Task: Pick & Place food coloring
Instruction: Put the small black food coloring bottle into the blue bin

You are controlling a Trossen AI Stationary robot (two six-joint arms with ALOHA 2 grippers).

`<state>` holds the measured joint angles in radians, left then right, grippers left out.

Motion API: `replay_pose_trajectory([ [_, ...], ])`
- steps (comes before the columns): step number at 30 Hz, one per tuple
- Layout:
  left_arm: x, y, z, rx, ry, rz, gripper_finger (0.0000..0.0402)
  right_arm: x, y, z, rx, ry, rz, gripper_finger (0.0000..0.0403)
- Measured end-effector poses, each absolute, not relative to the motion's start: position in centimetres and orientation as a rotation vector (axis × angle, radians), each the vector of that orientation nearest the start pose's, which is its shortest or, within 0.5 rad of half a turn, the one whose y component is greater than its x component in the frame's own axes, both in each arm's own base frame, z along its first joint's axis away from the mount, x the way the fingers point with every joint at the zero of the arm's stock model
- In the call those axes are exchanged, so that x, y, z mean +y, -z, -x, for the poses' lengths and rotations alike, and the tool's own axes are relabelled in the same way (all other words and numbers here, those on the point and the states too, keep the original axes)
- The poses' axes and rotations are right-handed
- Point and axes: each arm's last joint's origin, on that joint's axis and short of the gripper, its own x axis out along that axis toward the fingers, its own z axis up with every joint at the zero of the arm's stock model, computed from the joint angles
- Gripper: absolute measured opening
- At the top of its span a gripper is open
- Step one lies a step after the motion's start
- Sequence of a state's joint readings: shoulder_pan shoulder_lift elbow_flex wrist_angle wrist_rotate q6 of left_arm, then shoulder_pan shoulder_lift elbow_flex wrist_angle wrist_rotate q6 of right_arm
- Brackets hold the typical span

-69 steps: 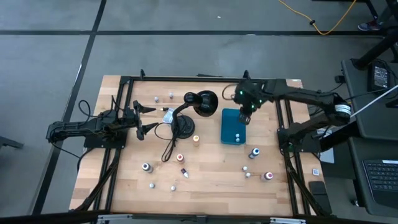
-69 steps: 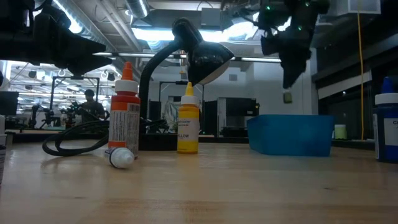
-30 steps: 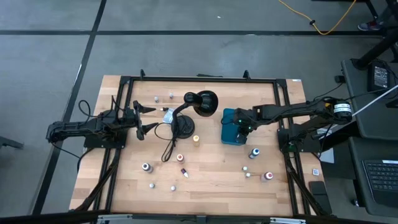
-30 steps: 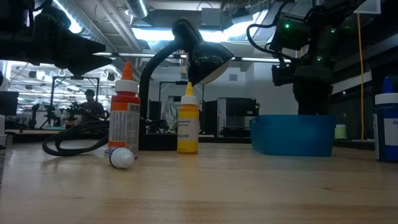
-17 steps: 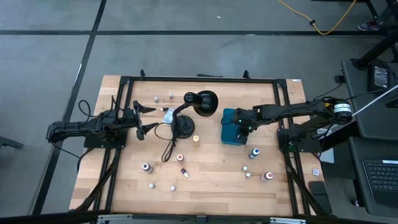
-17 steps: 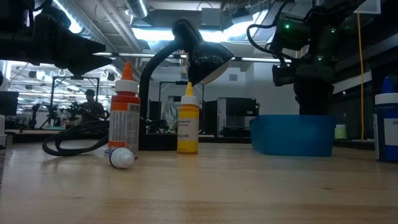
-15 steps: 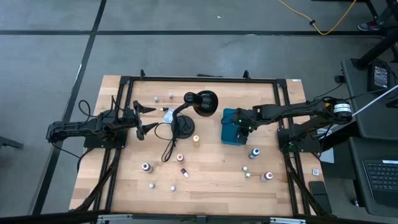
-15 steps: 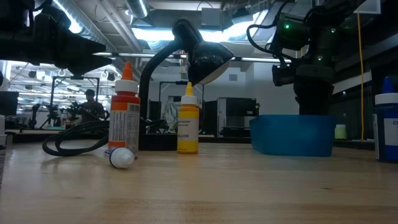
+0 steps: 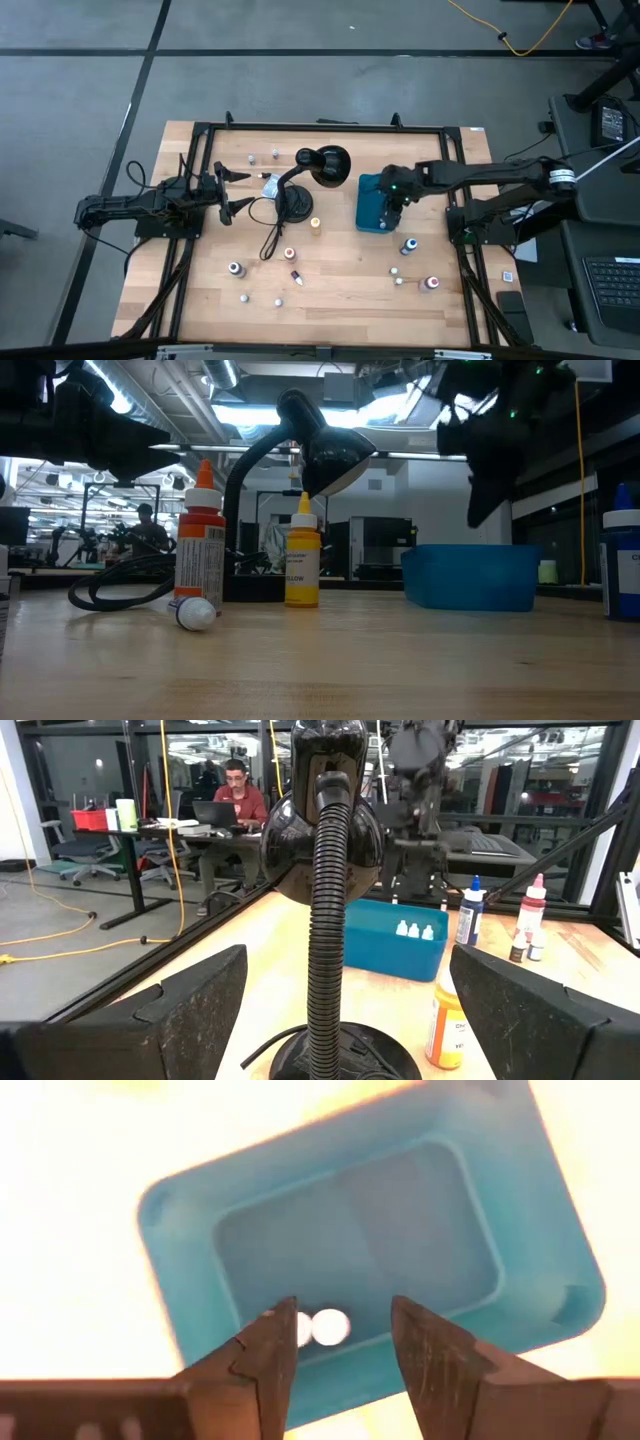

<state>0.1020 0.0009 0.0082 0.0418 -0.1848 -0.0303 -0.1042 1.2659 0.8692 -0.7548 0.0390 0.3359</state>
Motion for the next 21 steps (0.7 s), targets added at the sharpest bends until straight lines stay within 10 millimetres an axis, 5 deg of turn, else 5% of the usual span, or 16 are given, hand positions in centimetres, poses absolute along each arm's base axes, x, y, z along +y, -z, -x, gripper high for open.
replay_pose_trajectory([
  [9, 1.5, -17.0, -9.6, -0.054, -0.286, 0.032, 0.0345, 1.1, -25.8, -23.0, 1.034, 0.130, -0.291, 0.0162],
  [21, 1.5, -17.0, -9.6, -0.054, -0.286, 0.032, 0.0345, 6.7, -27.0, -22.8, 0.978, -0.117, -0.205, 0.0162],
])
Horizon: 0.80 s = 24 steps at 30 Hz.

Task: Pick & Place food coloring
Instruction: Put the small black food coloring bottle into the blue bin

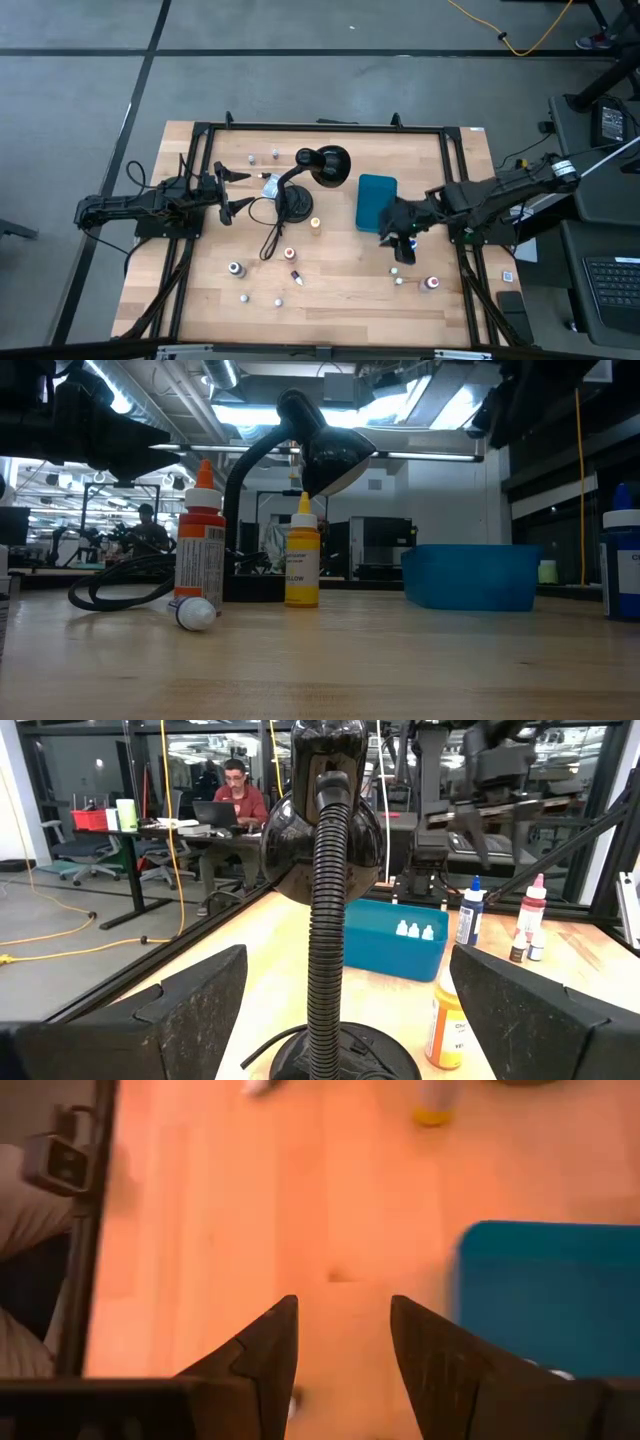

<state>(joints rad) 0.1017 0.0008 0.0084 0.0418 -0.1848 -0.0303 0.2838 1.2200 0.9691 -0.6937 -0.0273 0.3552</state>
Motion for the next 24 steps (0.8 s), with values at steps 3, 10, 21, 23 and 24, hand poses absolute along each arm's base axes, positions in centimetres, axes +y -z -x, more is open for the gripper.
replay_pose_trajectory([
  [3, 1.5, -17.0, -9.6, -0.054, -0.286, 0.032, 0.0345, 8.2, -26.8, -22.6, 0.991, -0.157, -0.197, 0.0162],
  [10, 1.5, -17.0, -9.6, -0.054, -0.286, 0.032, 0.0345, 11.4, -25.7, -22.5, 1.013, -0.195, -0.128, 0.0161],
  [21, 1.5, -17.0, -9.6, -0.054, -0.286, 0.032, 0.0345, 14.3, -22.7, -22.4, 1.145, -0.103, -0.133, 0.0161],
  [23, 1.5, -17.0, -9.6, -0.054, -0.286, 0.032, 0.0345, 14.6, -22.3, -22.2, 1.171, -0.071, -0.150, 0.0161],
  [24, 1.5, -17.0, -9.6, -0.054, -0.286, 0.032, 0.0345, 14.6, -22.1, -22.1, 1.191, -0.046, -0.156, 0.0161],
])
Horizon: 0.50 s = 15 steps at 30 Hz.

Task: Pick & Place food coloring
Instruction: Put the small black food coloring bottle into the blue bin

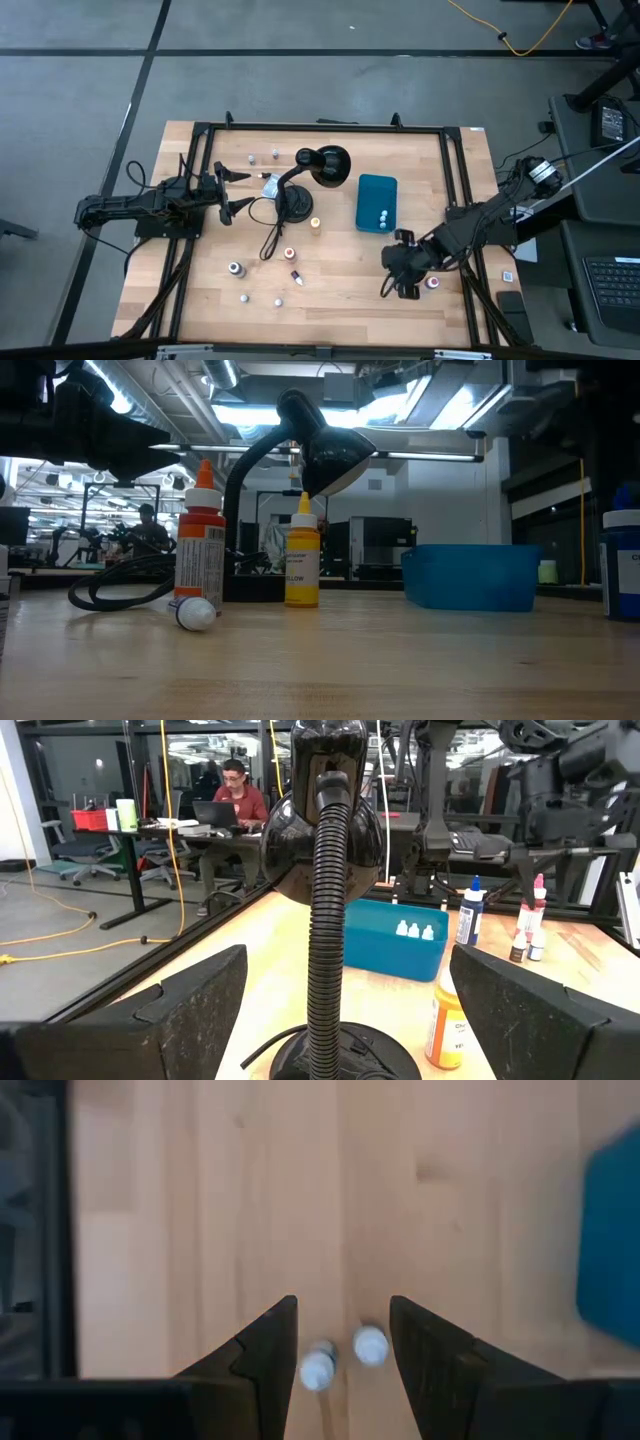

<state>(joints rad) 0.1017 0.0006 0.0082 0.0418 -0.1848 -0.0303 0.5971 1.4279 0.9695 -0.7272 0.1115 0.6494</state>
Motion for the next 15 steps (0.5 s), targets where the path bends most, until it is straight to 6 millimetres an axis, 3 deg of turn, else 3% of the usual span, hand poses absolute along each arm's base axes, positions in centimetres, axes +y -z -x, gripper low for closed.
replay_pose_trajectory([
  [5, 1.5, -17.0, -9.6, -0.054, -0.286, 0.032, 0.0345, 15.1, -20.9, -21.6, 1.254, 0.059, -0.159, 0.0161],
  [15, 1.5, -17.0, -9.6, -0.054, -0.286, 0.032, 0.0345, 15.5, -19.0, -22.2, 1.304, 0.111, -0.114, 0.0161],
])
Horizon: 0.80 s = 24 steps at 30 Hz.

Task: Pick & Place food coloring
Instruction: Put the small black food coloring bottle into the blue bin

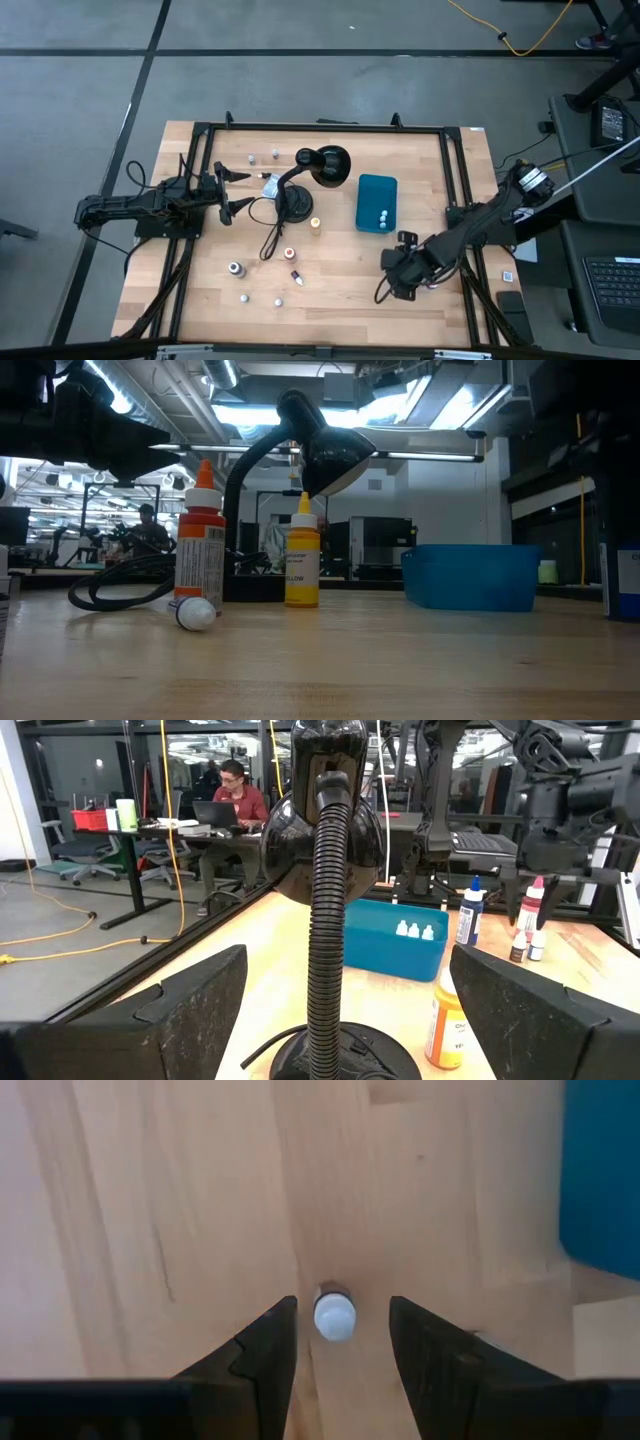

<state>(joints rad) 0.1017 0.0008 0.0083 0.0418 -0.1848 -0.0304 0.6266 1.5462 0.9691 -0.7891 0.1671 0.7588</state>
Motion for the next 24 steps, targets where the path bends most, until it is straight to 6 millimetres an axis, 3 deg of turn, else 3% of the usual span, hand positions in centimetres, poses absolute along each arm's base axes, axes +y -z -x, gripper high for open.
replay_pose_trajectory([
  [13, 1.5, -17.0, -9.6, -0.054, -0.286, 0.032, 0.0345, 15.9, -17.1, -22.7, 1.381, 0.126, -0.098, 0.0161],
  [24, 1.5, -17.0, -9.6, -0.054, -0.286, 0.032, 0.0345, 16.0, -16.9, -22.7, 1.396, 0.128, -0.108, 0.0161],
])
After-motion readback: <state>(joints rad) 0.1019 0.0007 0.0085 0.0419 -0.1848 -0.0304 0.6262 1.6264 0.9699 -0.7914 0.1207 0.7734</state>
